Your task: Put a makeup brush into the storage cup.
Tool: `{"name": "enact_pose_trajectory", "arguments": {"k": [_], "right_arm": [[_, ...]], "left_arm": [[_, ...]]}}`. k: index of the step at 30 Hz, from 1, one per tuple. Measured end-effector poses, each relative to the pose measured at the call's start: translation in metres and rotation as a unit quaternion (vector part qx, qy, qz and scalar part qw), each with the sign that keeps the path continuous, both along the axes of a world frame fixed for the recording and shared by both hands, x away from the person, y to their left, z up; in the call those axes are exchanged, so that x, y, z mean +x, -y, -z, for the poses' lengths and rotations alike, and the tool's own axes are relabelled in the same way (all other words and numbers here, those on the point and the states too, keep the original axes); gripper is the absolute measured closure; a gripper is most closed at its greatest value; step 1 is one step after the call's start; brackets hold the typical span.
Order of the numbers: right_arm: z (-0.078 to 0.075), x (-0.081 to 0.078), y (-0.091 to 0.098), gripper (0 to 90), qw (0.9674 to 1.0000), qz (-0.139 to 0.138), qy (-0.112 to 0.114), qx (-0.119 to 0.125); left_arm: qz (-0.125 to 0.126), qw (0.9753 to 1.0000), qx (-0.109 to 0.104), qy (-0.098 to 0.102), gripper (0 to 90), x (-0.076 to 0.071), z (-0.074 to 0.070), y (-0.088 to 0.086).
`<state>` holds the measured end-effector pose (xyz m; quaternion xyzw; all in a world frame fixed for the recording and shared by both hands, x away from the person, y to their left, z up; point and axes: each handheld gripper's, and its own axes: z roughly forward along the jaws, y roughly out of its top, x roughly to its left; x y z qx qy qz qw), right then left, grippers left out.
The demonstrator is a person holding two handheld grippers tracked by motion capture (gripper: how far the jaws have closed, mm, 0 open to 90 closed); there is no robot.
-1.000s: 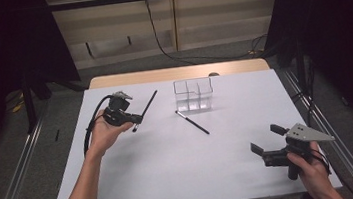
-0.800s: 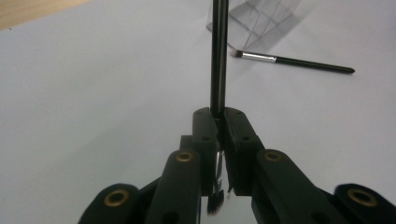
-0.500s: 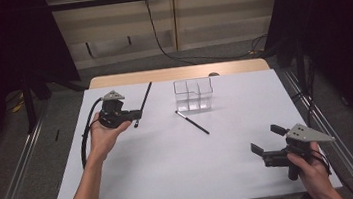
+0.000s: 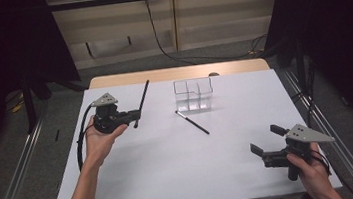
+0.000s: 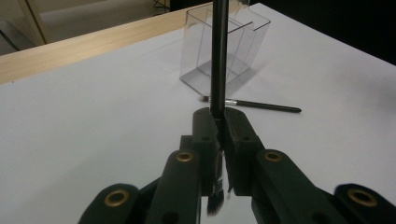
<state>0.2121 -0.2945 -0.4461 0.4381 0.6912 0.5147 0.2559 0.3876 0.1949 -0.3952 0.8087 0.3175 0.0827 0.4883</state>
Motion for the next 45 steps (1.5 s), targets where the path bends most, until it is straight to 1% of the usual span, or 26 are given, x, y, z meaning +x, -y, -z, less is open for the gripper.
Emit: {"name": "enact_pose_trajectory", "arguments": {"k": [1,2,4,5,11,12,13,14,15,16,17,20,21,22,23,24,25,27,28,31,32,33,34,36,42,45], "right_arm": [[0.0,0.0,0.0,0.0,1.0,0.0,0.0,0.0],[0.0,0.0,0.0,0.0,1.0,0.001,0.0,0.0],[0.0,0.001,0.001,0.0,1.0,0.001,0.001,-0.001],[0.0,0.0,0.001,0.0,1.0,0.002,0.001,0.0],[0.0,0.0,-0.001,0.0,1.0,0.0,0.001,-0.002],[0.0,0.0,-0.001,0.0,1.0,0.0,0.001,-0.001],[0.0,0.0,-0.001,0.0,1.0,0.0,-0.001,-0.001],[0.0,0.0,-0.001,0.0,1.0,0.002,-0.001,-0.001],[0.0,0.0,-0.001,0.0,1.0,0.002,-0.001,-0.001],[0.0,0.0,-0.001,0.0,1.0,0.0,-0.001,-0.002],[0.0,0.0,0.0,0.0,1.0,0.001,-0.001,0.0],[-0.001,-0.001,0.0,0.0,1.0,-0.002,0.002,-0.001],[-0.001,-0.002,0.0,0.0,1.0,-0.001,0.003,0.001],[-0.001,-0.003,0.001,0.0,1.0,-0.004,0.004,0.0],[-0.001,-0.003,0.001,0.0,1.0,-0.004,0.004,0.0],[-0.001,-0.003,0.001,0.0,1.0,-0.005,0.004,0.0],[-0.001,-0.003,0.001,0.0,1.0,-0.005,0.004,0.0],[-0.001,-0.002,0.001,0.0,1.0,-0.006,0.005,0.001],[-0.001,-0.002,0.001,0.0,1.0,-0.007,0.005,0.003],[-0.001,-0.002,0.001,0.0,1.0,-0.008,0.004,0.003],[-0.001,-0.001,0.0,0.0,0.9999,-0.01,0.004,0.003],[-0.001,0.0,0.0,0.0,0.9999,-0.011,0.004,0.002],[-0.001,0.0,-0.001,0.0,0.9999,-0.011,0.003,0.002],[-0.001,0.001,-0.002,0.0,0.9999,-0.015,0.003,0.001],[-0.001,0.004,-0.004,0.0,0.9998,-0.019,0.002,0.002],[-0.001,0.006,-0.005,0.0,0.9998,-0.021,0.002,0.001]], "left_arm": [[0.0,1.0,0.0,0.0,84.0,0.0,0.0,0.0],[0.003,0.9998,0.002,0.017,84.0,-0.006,-0.002,0.0],[0.008,0.9998,-0.001,0.02,84.0,-0.009,-0.003,0.001],[0.016,0.9996,-0.006,0.024,84.0,-0.014,-0.005,0.002],[0.024,0.9992,-0.022,0.023,84.0,-0.021,-0.001,0.004],[0.024,0.999,-0.032,0.019,84.0,-0.023,0.004,0.006],[0.03,0.9992,-0.021,0.015,84.0,-0.022,0.005,0.009],[0.03,0.9992,-0.021,0.015,84.0,-0.022,0.005,0.009],[0.029,0.9993,-0.014,0.018,84.0,-0.023,0.005,0.011],[0.032,0.9991,-0.022,0.019,84.0,-0.023,0.003,0.011],[0.034,0.9987,-0.027,0.027,84.0,-0.026,-0.001,0.01],[0.042,0.9984,-0.029,0.024,84.0,-0.028,-0.004,0.007],[0.05,0.9982,-0.026,0.022,84.0,-0.031,-0.004,0.006],[0.05,0.9982,-0.026,0.022,84.0,-0.031,-0.004,0.006],[0.061,0.9975,-0.03,0.018,84.0,-0.035,-0.003,0.01],[0.071,0.997,-0.027,0.016,84.0,-0.037,-0.003,0.013],[0.071,0.997,-0.027,0.016,83.9,-0.037,-0.003,0.013],[0.088,0.9958,-0.022,0.015,84.0,-0.041,-0.002,0.022],[0.1,0.9946,-0.023,0.012,83.9,-0.042,-0.002,0.028],[0.105,0.9942,-0.022,0.01,84.0,-0.044,-0.004,0.031],[0.113,0.9932,-0.027,0.004,84.0,-0.046,-0.006,0.033],[0.113,0.9932,-0.027,0.004,84.0,-0.046,-0.006,0.033],[0.118,0.9929,-0.02,0.003,84.0,-0.049,-0.006,0.036],[0.119,0.9927,-0.017,0.004,84.0,-0.05,-0.006,0.037],[0.132,0.9912,-0.003,-0.006,84.0,-0.056,-0.004,0.046],[0.146,0.9892,0.009,-0.011,84.0,-0.061,-0.003,0.054]]}}
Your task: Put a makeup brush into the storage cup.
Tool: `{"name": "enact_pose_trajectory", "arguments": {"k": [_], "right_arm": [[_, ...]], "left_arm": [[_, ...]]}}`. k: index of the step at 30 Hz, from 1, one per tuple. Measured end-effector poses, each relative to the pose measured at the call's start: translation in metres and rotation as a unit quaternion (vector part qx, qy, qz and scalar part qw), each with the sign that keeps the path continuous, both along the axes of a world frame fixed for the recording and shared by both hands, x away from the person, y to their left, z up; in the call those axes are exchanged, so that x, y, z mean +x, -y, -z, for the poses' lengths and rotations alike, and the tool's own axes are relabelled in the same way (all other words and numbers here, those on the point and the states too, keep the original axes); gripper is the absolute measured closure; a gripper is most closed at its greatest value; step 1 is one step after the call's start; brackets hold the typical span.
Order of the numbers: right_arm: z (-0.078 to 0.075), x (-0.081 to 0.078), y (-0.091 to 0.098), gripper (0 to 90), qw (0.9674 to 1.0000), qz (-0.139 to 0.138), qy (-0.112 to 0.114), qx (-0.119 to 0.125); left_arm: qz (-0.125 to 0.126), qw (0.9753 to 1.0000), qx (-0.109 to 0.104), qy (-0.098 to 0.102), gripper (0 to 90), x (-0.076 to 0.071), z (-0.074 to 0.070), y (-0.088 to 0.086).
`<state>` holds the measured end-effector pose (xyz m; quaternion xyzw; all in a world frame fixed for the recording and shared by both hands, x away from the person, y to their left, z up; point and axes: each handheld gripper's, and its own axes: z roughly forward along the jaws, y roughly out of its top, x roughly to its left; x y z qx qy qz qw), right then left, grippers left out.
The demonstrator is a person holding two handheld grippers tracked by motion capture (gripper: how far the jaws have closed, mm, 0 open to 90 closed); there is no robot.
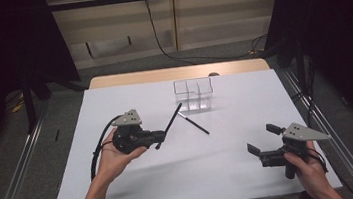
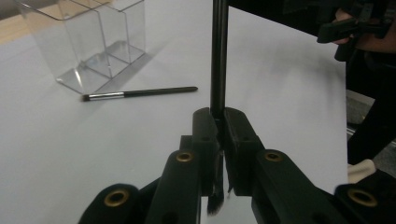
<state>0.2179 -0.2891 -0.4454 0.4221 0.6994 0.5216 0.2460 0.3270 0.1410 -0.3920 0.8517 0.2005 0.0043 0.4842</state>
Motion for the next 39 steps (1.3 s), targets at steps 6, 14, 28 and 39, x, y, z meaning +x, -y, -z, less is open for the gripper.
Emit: {"name": "enact_pose_trajectory", "arguments": {"k": [6,14,28,39], "right_arm": [[0.0,0.001,-0.001,0.0,1.0,-0.002,0.0,-0.001],[0.001,0.0,0.0,0.0,1.0,-0.005,-0.002,-0.006],[0.001,-0.002,0.001,0.0,1.0,-0.004,-0.003,-0.008],[0.001,-0.002,0.0,0.0,0.9999,-0.009,-0.004,-0.009]], "left_arm": [[0.016,0.9997,0.015,-0.003,84.0,-0.004,0.003,0.01],[0.037,0.9988,0.029,-0.01,84.0,-0.008,0.003,0.02],[0.071,0.994,0.08,-0.021,84.0,-0.012,0.006,0.034],[0.089,0.9866,0.135,-0.022,84.0,-0.018,0.003,0.041]]}}
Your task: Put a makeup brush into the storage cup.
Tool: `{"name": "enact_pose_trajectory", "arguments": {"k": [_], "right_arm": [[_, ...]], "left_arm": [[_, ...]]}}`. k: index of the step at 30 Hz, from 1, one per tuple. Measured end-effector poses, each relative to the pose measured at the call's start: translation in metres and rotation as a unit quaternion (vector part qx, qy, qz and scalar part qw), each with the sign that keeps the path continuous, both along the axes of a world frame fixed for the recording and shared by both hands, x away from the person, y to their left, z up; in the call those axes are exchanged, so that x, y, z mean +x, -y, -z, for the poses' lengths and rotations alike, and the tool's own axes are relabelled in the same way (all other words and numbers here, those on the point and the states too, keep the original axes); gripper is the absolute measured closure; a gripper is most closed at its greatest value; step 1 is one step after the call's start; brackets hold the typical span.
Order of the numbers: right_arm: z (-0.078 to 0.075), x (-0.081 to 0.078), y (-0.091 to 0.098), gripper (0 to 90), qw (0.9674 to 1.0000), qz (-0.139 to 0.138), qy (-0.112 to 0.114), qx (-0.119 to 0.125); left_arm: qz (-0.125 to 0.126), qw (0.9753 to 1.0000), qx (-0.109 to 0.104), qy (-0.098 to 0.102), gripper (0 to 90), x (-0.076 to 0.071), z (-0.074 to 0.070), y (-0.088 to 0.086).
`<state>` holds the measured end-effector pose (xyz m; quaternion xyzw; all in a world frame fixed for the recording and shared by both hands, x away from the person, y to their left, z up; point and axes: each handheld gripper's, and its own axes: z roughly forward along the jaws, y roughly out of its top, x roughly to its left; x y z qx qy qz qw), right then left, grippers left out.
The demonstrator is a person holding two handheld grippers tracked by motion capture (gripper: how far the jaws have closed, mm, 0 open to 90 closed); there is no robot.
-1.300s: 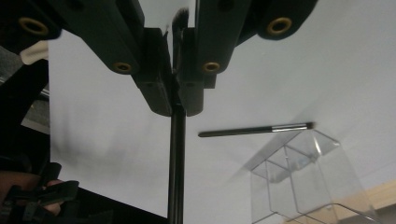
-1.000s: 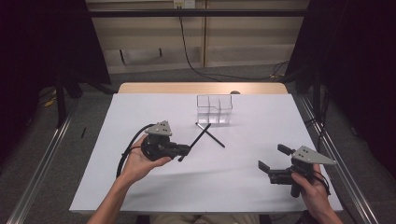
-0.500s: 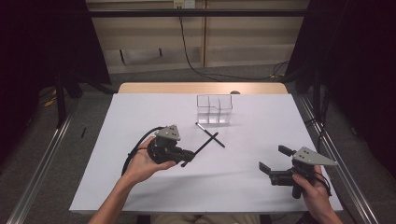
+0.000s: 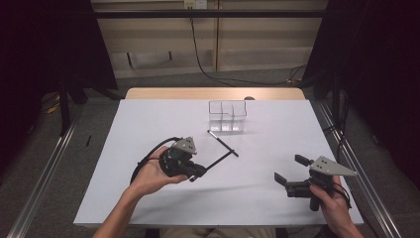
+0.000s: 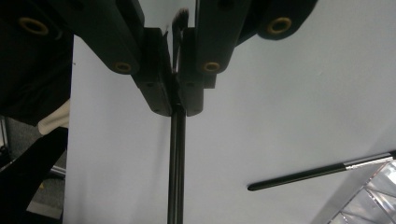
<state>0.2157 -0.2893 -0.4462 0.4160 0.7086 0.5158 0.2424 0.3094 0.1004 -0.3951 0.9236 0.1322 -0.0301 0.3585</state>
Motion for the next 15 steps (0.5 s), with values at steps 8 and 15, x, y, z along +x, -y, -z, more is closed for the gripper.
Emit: {"name": "enact_pose_trajectory", "arguments": {"k": [8,15], "right_arm": [[0.0002,-0.0001,-0.0007,0.0,1.0,-0.003,-0.001,-0.002],[0.0006,0.0001,-0.0014,0.0,1.0,-0.005,-0.002,-0.004]], "left_arm": [[0.014,0.9991,0.039,0.001,84.0,-0.003,0.0006,0.0049],[0.02,0.9972,0.073,0.003,84.0,-0.006,-0.0002,0.007]]}}
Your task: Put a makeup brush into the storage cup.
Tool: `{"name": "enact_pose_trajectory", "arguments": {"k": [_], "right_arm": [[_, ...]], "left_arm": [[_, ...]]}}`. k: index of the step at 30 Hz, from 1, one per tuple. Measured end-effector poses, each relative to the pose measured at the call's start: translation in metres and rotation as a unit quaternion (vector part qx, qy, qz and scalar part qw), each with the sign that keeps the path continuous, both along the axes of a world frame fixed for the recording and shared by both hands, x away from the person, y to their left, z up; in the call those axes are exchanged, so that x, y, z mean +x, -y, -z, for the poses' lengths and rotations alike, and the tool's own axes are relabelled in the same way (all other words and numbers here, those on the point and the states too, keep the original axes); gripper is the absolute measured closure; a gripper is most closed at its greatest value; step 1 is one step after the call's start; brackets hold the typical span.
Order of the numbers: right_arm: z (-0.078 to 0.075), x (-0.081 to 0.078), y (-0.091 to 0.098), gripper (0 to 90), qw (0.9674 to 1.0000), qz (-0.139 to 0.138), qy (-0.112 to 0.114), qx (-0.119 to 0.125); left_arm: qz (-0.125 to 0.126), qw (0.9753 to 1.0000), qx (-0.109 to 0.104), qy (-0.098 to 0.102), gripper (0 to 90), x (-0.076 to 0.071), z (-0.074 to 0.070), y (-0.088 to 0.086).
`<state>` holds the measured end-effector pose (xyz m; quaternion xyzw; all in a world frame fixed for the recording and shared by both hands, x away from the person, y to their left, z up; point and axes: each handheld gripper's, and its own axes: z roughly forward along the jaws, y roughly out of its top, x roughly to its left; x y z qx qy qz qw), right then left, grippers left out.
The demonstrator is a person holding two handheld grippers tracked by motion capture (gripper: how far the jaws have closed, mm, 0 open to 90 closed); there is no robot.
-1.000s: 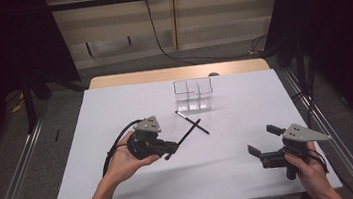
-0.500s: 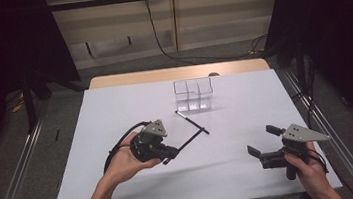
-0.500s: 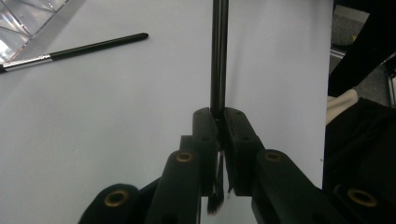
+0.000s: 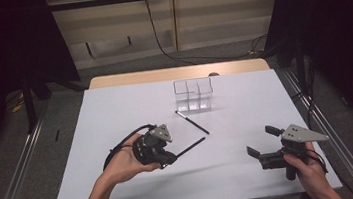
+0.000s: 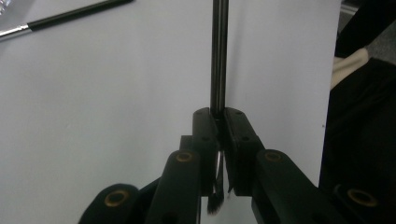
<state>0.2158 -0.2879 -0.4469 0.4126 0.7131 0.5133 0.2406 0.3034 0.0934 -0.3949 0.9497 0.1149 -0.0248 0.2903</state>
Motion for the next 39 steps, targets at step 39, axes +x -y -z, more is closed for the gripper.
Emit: {"name": "enact_pose_trajectory", "arguments": {"k": [39], "right_arm": [[-0.01,0.0,-0.019,4.7,0.9958,-0.092,0.006,-0.006]], "left_arm": [[0.058,0.9933,0.098,-0.017,84.0,-0.013,0.009,0.016]]}}
